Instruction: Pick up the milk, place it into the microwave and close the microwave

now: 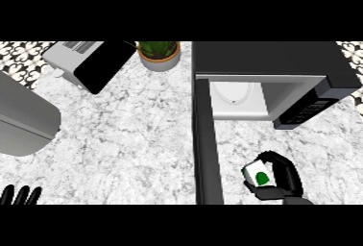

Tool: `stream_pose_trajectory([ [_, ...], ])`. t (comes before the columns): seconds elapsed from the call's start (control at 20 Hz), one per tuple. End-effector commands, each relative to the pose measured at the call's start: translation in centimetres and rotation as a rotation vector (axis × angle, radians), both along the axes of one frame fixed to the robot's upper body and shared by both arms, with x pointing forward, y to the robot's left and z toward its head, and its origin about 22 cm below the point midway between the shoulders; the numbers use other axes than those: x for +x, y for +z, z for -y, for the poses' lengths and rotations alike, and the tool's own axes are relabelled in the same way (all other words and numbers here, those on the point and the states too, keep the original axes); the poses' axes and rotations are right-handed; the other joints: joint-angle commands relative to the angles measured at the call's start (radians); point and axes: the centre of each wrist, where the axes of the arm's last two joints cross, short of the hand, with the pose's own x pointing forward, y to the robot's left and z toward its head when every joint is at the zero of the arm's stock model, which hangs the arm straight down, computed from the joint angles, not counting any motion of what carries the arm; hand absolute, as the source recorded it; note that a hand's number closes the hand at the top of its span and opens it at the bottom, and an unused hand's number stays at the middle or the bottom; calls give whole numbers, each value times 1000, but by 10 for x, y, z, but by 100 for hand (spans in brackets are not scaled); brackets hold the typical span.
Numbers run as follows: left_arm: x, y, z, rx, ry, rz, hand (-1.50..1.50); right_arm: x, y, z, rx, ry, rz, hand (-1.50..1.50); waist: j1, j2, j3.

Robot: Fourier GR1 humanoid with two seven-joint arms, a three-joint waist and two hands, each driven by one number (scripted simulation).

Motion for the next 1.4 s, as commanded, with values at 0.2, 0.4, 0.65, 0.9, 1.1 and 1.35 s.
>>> stream_pose_trajectory([
  [0.2, 7, -13, -5, 2, 22, -6, -150, 7, 13, 9, 164, 29, 107, 150, -6, 1, 2],
  [0.4, 0, -9, -7, -5, 9, -2, -150, 11, 35, 42, 169, -14, 119, 150, -8, -1, 2],
  [0.65, -9, -3, -6, -10, 18, 5, -150, 19, 53, 5, 116, 61, 134, 150, -7, -3, 1],
  [0.9, -14, -7, -14, -8, 18, -4, -150, 10, 97, -3, 87, 61, 134, 150, -9, -3, 1],
  [1.1, -6, -10, -25, -23, -5, 18, -150, -32, 106, -36, 103, 61, 137, 150, -18, -2, 1],
  [1.35, -16, 7, -16, -29, 13, -10, -150, -46, 143, -46, 128, 6, 89, 150, -11, -1, 2],
])
